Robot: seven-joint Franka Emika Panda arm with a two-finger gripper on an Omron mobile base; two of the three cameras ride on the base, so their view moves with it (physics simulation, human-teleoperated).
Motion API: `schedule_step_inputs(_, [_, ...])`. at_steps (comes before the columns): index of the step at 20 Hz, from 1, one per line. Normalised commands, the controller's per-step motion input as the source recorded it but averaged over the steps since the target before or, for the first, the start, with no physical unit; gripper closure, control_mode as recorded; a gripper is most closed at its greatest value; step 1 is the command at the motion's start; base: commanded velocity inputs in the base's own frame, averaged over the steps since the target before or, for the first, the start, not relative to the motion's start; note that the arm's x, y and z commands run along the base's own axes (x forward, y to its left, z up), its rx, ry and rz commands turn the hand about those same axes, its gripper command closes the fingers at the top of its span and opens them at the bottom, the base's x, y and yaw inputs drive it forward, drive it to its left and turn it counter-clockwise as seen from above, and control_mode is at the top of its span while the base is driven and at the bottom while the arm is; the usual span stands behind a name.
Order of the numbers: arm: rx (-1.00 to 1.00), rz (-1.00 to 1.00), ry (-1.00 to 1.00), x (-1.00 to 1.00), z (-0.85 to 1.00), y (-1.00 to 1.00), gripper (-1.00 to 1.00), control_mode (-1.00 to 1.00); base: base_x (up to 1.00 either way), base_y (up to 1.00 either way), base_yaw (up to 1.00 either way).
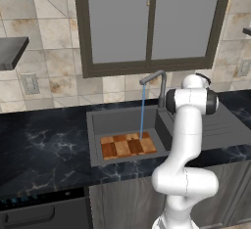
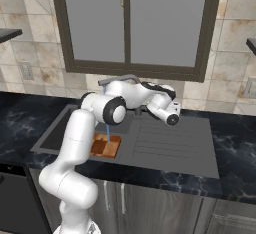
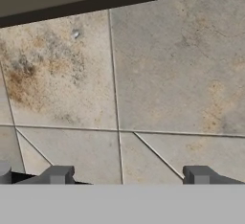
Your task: Turn on the sink faucet with hot water and rinse the cutting board for ten seconds, then turn off the faucet. Push the cutting board to reach the water if necessary.
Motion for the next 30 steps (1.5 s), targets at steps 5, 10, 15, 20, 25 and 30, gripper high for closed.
schedule_step_inputs(5, [0.0, 0.0, 0.0, 0.07, 0.0, 0.08, -1.0, -1.0, 0.0, 0.0, 0.0])
schedule_step_inputs(10, [0.0, 0.0, 0.0, 0.13, 0.0, 0.05, -1.0, -1.0, 0.0, 0.0, 0.0])
schedule_step_inputs(15, [0.0, 0.0, 0.0, 0.09, 0.0, 0.15, -1.0, -1.0, 0.0, 0.0, 0.0])
schedule_step_inputs(20, [0.0, 0.0, 0.0, 0.03, 0.0, 0.24, -1.0, -1.0, 0.0, 0.0, 0.0])
schedule_step_inputs(25, [0.0, 0.0, 0.0, 0.0, 0.0, 0.23, -1.0, -1.0, 0.0, 0.0, 0.0])
schedule_step_inputs(30, [0.0, 0.0, 0.0, 0.02, 0.0, 0.21, -1.0, -1.0, 0.0, 0.0, 0.0])
